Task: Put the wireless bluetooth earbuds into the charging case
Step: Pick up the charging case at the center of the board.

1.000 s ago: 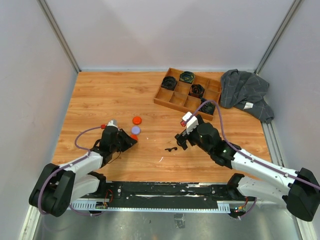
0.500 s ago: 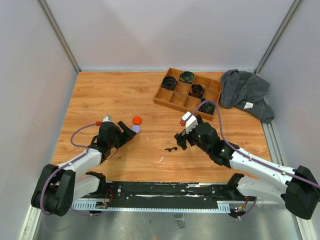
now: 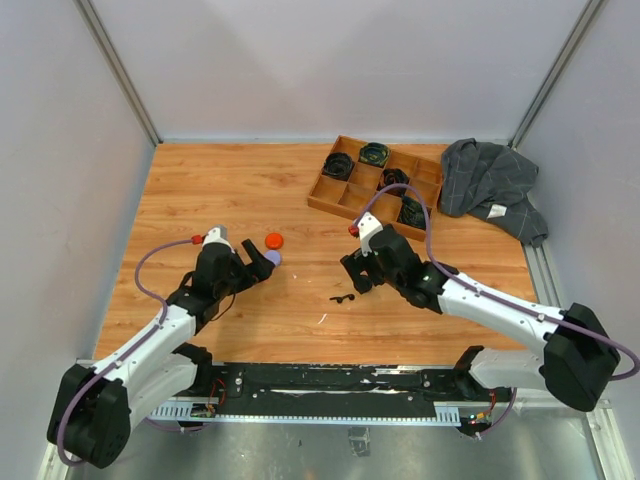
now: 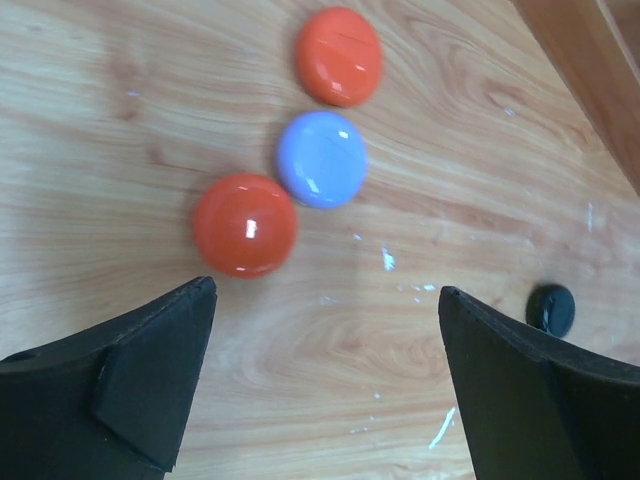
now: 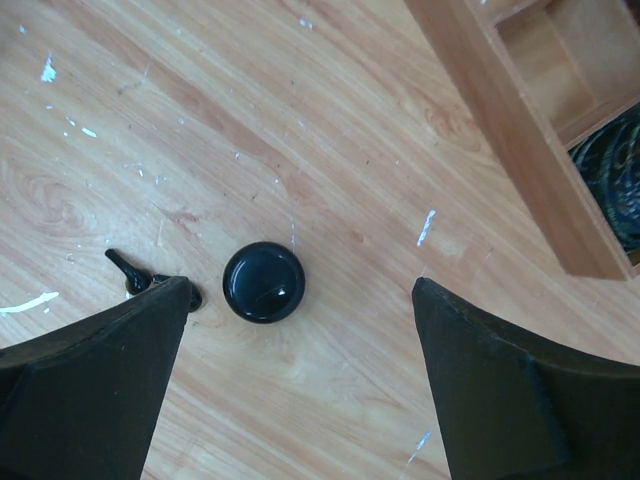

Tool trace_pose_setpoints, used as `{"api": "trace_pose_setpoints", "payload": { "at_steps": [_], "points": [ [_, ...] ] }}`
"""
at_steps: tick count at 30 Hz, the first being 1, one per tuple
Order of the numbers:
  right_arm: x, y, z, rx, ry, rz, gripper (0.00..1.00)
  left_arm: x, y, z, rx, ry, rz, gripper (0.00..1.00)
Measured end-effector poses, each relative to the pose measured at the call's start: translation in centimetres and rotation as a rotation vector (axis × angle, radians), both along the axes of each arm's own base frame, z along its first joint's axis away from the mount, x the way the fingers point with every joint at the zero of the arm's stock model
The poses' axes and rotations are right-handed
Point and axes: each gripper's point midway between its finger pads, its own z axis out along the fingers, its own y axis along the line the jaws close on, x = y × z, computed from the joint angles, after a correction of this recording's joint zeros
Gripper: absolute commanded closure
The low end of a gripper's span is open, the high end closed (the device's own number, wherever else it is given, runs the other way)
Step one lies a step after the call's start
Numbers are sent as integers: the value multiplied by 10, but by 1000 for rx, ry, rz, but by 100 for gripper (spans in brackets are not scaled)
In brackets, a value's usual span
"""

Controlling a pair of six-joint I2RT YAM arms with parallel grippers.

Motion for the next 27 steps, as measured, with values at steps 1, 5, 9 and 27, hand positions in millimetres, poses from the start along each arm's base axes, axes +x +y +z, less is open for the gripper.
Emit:
{"api": "trace_pose_setpoints", "payload": {
  "at_steps": [1,5,9,27],
  "points": [
    [0,-1,-3,-9,18,-8,8,-2,-6,3,9,-14,-29,3],
    [-3,-6,-20,-51,104,-48,9,-9,-28,11,30,-60,-135,3],
    [-10,-9,-34,-77,175,-56,12,-9,-44,21,18,-115,-216,3],
    [-16,-5,-91,-160,380,-53,35,-20,-86,41,-82,-231,-462,3]
  ]
}}
